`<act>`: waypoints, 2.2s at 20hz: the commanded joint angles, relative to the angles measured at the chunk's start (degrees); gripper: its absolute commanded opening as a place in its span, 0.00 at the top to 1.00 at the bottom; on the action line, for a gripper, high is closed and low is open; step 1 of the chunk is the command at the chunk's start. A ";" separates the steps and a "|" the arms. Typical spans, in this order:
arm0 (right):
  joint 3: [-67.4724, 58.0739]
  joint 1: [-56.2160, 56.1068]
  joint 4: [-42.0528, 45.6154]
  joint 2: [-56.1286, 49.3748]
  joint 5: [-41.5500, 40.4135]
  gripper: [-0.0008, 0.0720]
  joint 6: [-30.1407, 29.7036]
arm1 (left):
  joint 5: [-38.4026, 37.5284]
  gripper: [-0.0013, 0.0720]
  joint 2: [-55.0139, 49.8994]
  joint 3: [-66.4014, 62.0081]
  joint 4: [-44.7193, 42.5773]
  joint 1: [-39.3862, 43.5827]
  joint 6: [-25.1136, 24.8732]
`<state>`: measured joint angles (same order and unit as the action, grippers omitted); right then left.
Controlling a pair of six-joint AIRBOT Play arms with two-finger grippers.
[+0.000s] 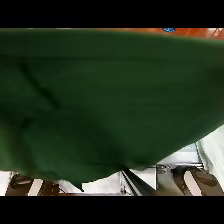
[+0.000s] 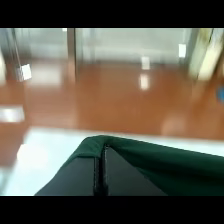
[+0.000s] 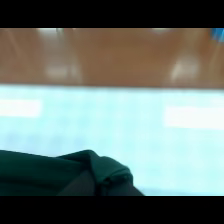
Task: Fold the shirts.
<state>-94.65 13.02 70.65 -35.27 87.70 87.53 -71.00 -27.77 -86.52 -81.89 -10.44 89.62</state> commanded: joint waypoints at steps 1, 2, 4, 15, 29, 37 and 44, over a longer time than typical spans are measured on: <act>11.98 -0.02 -0.79 -1.25 -3.98 0.96 -0.48 | -1.16 0.96 -7.06 8.55 1.62 1.16 1.73; 15.30 -0.02 -1.11 -2.64 -6.69 0.96 -1.38 | -0.02 0.96 -10.40 10.56 3.13 1.16 1.68; 20.00 -0.02 -1.38 -7.78 -11.58 0.96 -2.45 | 3.80 0.96 -18.25 13.38 6.62 1.18 1.05; 11.08 -3.54 -14.62 -55.54 -34.97 0.96 -8.61 | 26.67 0.96 -62.29 5.03 17.66 1.75 1.27; 2.80 -3.80 -1.92 -64.70 -13.14 0.96 -5.40 | -2.82 0.96 -65.37 3.17 15.04 0.94 -3.26; 10.86 -3.82 -2.62 -64.74 -18.67 0.63 -2.71 | -4.39 0.67 -66.10 13.84 14.21 1.44 -3.43; 7.23 4.35 -1.20 -56.48 -8.33 0.42 -2.21 | -16.68 0.29 -58.97 10.71 12.24 -6.78 -3.93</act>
<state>-87.05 13.39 68.86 -96.16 75.05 84.95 -82.67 -90.72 -75.75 -68.99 -13.26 85.91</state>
